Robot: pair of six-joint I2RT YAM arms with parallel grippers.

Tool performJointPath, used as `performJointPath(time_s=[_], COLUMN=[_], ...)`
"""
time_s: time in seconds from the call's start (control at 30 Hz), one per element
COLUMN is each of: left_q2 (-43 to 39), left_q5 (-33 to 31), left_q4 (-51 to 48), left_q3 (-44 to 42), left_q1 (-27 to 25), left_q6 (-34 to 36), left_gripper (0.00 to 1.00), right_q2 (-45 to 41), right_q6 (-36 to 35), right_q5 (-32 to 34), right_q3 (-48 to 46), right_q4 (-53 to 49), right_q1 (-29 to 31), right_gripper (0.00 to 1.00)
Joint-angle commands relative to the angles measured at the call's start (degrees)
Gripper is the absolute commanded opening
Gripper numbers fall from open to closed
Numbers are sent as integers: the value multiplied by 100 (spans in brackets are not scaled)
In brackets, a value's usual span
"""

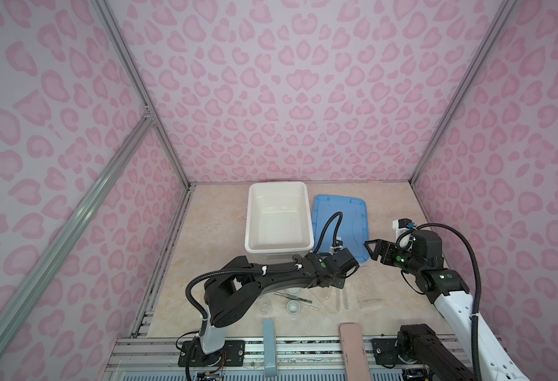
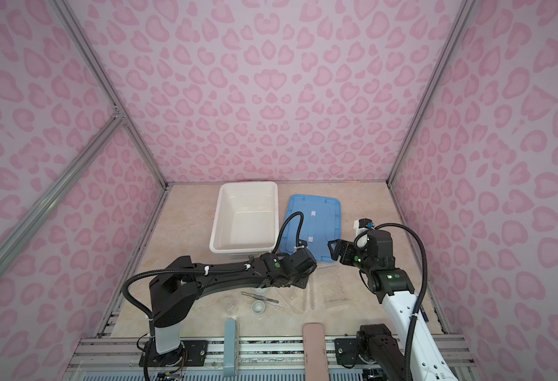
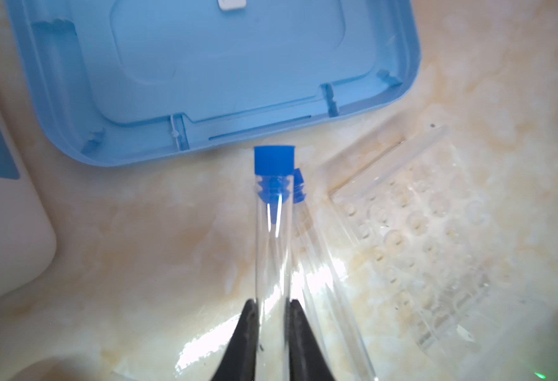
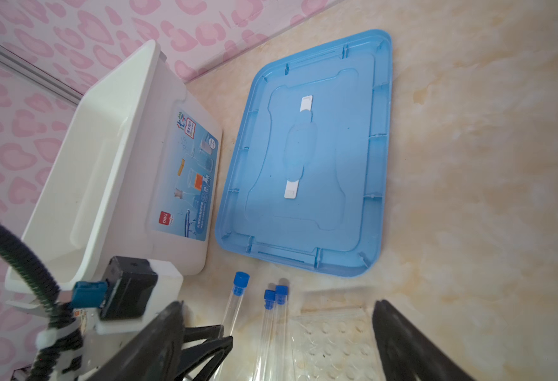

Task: Organize the chemistry lab equipment

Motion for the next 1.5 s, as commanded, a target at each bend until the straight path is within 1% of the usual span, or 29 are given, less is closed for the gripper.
performJointPath(time_s=[0.0, 0.07, 0.2, 0.3, 0.43, 0.5, 0.57, 0.67, 0.73, 1.07, 1.27, 1.37, 1.47], left_q2=[-359, -599, -1045, -1279, -1500, -1569, -1606, -1588, -1579, -1518, -1417, -1414, -1431], left_q5=[-110, -72, -34, -41, 100, 125, 128, 127, 115, 84, 117, 54, 51], left_q4=[680, 1165, 2003, 2350, 2801, 2978, 3124, 3140, 3127, 3137, 3109, 3111, 3174], left_q3=[-151, -479, -1001, -1272, -1577, -1702, -1785, -1773, -1757, -1748, -1715, -1721, -1746], left_q1=[4, -5, -14, -25, -32, -42, -68, -91, -101, -115, -111, -117, -115], left_q6=[299, 507, 969, 1208, 1489, 1586, 1683, 1800, 1821, 1868, 1774, 1776, 1788], left_gripper=[16, 16, 17, 17, 17, 17, 17, 17, 17, 17, 17, 20, 21], right_q2=[82, 161, 338, 492, 713, 751, 816, 942, 1021, 1146, 1069, 1021, 969], right_q6=[91, 205, 251, 293, 373, 410, 443, 477, 484, 488, 412, 421, 404], right_q5=[-984, -1221, -1361, -1509, -1783, -1833, -1831, -1827, -1817, -1797, -1694, -1657, -1574], right_q3=[4, 21, 38, 26, 22, 0, -14, 4, 20, 10, 66, 31, 6], right_q4=[278, 360, 465, 599, 791, 901, 958, 1014, 1032, 1007, 802, 801, 814], right_q1=[-11, -6, 188, 376, 636, 706, 754, 793, 808, 838, 881, 887, 879], right_gripper=[90, 88, 86, 83, 76, 74, 70, 65, 59, 32, 25, 21, 19])
